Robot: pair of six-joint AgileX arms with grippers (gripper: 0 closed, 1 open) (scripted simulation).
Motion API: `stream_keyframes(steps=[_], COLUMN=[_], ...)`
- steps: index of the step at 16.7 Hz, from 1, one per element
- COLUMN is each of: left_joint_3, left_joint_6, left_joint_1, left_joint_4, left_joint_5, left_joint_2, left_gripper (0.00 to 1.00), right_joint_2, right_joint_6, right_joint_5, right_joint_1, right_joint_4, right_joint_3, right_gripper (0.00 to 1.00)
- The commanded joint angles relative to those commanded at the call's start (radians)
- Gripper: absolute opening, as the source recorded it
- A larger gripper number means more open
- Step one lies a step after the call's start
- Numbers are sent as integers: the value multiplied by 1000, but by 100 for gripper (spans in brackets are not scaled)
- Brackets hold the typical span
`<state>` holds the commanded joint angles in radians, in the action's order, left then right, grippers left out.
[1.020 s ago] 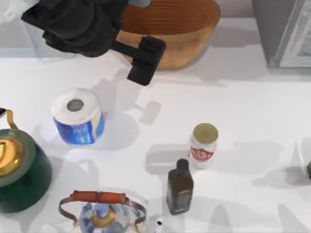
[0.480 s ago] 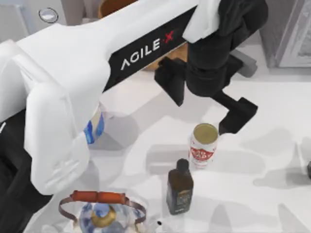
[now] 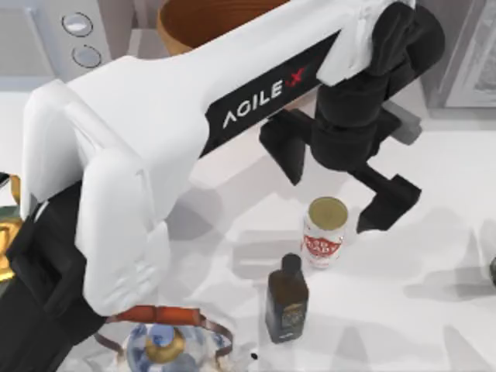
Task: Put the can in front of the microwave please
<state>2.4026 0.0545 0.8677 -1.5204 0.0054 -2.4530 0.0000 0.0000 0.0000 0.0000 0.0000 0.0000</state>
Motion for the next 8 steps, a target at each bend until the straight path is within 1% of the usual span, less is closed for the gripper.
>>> stream_keyframes(steps=[3, 8], left_joint_3=[-42, -236], left_joint_6=[-2, -2], left_joint_1=[3, 3], left_joint_4=[40, 213], left_joint_5=[0, -1], left_joint_2=[4, 20], left_gripper=[100, 100], right_joint_2=[0, 0], right_joint_6=[0, 0], right_joint_5=[0, 0], right_joint_1=[0, 0], right_joint_4=[0, 0], right_joint_3=[0, 0], right_gripper=[100, 100])
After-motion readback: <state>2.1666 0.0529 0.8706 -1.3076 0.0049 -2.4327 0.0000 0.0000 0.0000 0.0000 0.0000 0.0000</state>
